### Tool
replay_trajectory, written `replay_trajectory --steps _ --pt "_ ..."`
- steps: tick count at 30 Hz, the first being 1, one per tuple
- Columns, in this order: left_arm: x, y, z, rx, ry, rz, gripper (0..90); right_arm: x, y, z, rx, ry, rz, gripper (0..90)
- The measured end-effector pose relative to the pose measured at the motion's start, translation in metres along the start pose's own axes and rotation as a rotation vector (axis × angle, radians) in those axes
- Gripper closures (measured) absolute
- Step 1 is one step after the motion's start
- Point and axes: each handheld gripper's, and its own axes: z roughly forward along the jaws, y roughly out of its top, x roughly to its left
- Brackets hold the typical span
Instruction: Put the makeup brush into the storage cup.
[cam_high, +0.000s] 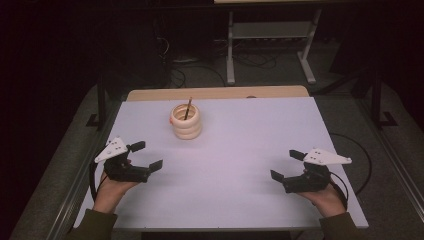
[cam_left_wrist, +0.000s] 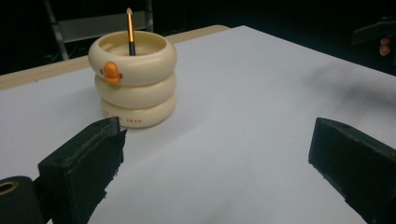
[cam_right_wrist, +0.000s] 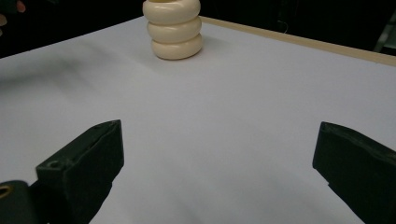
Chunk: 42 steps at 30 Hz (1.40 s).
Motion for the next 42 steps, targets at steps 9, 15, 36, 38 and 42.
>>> replay_trajectory --steps 9,15,36,38,42 --pt "-0.005 -0.014 -0.008 0.003 -0.004 -0.003 2.8 -0.001 -0.002 -0.001 -0.012 -0.007 0.001 1.2" --pt "-0.007 -0.025 -0.011 -0.004 -0.007 -0.019 2.8 -0.001 -0.005 -0.003 -0.005 -0.015 0.006 1.3" --pt "-0.004 -0.05 -0.018 -0.004 -0.023 -0.05 2.8 -0.005 -0.014 0.001 -0.011 -0.011 0.013 1.3" --pt "-0.003 -0.051 -0.018 -0.01 -0.024 -0.052 2.8 -0.005 -0.014 0.002 -0.012 -0.01 0.014 1.2" --pt "-0.003 -0.051 -0.018 -0.01 -0.024 -0.052 2.8 -0.005 -0.014 0.002 -0.009 -0.011 0.012 1.3"
